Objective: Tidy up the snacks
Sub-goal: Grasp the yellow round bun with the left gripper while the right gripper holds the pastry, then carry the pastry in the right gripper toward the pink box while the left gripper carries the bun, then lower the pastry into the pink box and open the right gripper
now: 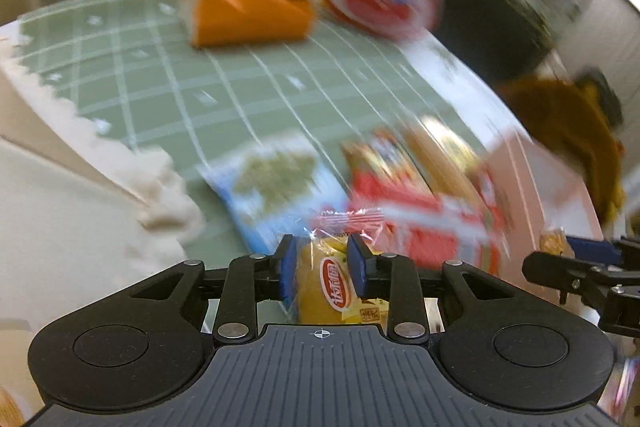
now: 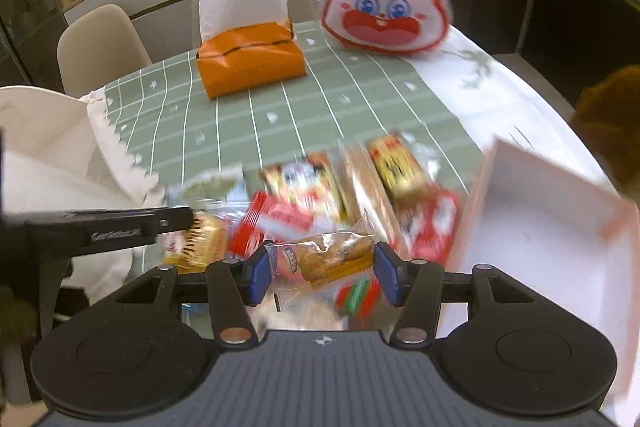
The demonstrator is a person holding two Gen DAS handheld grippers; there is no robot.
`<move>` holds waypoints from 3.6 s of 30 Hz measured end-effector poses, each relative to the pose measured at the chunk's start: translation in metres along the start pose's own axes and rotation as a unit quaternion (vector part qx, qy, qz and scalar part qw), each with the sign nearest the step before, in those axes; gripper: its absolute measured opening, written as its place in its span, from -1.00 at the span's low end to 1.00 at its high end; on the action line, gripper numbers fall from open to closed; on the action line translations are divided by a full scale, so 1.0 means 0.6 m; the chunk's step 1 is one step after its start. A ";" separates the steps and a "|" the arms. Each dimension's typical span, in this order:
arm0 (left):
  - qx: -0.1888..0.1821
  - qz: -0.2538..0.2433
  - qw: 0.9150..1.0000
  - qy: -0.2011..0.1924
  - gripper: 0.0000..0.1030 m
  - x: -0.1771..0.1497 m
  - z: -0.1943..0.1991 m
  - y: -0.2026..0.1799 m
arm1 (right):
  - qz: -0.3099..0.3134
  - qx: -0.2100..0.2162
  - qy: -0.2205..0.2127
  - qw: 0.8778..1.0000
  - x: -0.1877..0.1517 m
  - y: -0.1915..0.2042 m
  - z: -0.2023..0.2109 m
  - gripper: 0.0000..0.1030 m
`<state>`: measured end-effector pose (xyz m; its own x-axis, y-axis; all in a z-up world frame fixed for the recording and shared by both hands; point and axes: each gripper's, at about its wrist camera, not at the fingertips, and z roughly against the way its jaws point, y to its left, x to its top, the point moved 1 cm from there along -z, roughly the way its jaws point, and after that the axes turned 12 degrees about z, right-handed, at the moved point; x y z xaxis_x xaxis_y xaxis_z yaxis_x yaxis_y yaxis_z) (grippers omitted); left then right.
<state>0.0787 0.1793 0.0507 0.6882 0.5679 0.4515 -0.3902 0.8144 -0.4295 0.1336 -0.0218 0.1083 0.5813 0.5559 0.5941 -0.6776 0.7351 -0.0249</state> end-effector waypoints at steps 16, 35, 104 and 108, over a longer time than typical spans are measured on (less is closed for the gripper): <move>-0.010 0.012 1.000 0.005 -0.27 -0.107 0.041 -0.044 | -0.067 -0.045 0.045 0.996 -0.224 0.007 0.073 0.04; -0.031 -0.082 0.995 0.045 0.15 -0.167 0.049 -0.085 | -0.051 -0.022 0.028 0.998 -0.313 0.023 0.105 0.62; -0.103 -0.092 0.989 0.058 0.09 0.044 -0.099 -0.434 | -0.119 -0.055 -0.053 0.990 -0.088 -0.306 0.119 -0.46; -0.097 -0.088 0.991 0.038 0.09 0.027 -0.081 -0.391 | -0.113 -0.061 -0.072 0.989 -0.132 -0.305 0.136 0.22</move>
<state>0.2111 -0.0084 0.1208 0.7826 0.4023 0.4750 -0.1406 0.8577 -0.4946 0.1748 -0.2318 0.1312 0.6354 0.3165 0.7043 -0.4728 0.8806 0.0309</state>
